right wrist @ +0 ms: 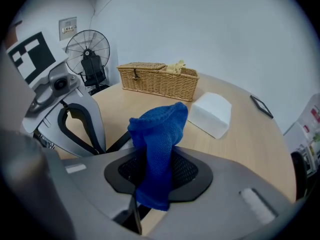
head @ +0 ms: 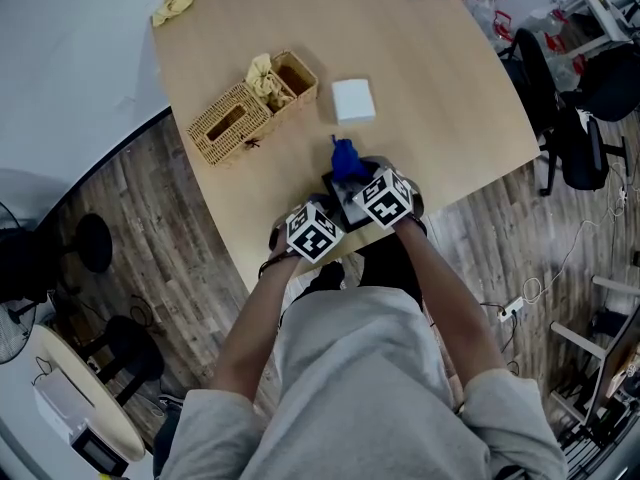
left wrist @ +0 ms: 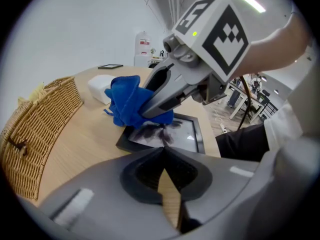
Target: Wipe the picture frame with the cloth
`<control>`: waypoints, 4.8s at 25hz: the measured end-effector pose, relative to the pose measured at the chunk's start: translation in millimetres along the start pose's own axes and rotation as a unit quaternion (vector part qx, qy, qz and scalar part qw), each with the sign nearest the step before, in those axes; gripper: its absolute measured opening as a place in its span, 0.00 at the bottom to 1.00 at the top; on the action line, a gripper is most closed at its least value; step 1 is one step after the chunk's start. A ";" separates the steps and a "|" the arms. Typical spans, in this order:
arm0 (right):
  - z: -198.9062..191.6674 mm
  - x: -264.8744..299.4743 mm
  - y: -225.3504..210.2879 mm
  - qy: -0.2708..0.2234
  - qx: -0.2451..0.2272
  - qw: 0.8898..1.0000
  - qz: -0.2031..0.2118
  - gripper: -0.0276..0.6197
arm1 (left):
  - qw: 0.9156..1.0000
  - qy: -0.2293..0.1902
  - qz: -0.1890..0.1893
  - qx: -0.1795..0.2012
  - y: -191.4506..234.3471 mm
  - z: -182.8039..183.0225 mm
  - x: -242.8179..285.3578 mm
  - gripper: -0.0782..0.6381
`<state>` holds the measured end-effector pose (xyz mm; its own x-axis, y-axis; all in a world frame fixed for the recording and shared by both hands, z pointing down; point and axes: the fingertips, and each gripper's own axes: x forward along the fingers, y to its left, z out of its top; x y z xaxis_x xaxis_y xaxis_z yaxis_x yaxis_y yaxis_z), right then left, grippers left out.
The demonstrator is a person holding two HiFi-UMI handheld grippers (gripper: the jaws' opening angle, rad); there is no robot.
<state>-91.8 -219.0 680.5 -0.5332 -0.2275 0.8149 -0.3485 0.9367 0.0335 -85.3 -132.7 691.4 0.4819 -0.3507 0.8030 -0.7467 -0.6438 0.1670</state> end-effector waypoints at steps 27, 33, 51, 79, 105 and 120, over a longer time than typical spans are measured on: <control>30.5 20.9 50.4 0.013 -0.085 0.992 0.089 0.21 | 0.999 -0.008 0.022 -0.038 1.6 -0.2 2.2 0.18; 16.4 19.7 59.8 0.022 -0.101 0.986 0.128 0.21 | 0.998 -0.005 0.036 -0.043 5.1 -3.0 1.9 0.18; -17.3 -1.7 64.2 0.022 -0.048 0.993 0.104 0.21 | 0.999 0.001 0.044 -0.011 3.8 -2.8 0.1 0.18; -44.6 -24.4 88.6 0.008 0.031 0.999 0.039 0.21 | 0.999 -0.017 0.036 -0.001 2.6 -2.2 -1.9 0.18; -74.5 -49.9 117.1 0.000 0.008 1.000 0.016 0.21 | 1.000 -0.018 0.018 0.009 1.0 -1.3 -2.0 0.18; -119.5 -91.5 29.4 0.021 0.162 0.985 -0.065 0.21 | 0.999 0.003 0.047 -0.011 1.9 0.4 -0.1 0.18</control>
<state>38.9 -138.8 676.1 -0.4387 -0.3218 0.8390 -0.6420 0.7655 -0.0421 -86.6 -134.1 691.4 0.4072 -0.4051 0.8186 -0.7985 -0.5930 0.1037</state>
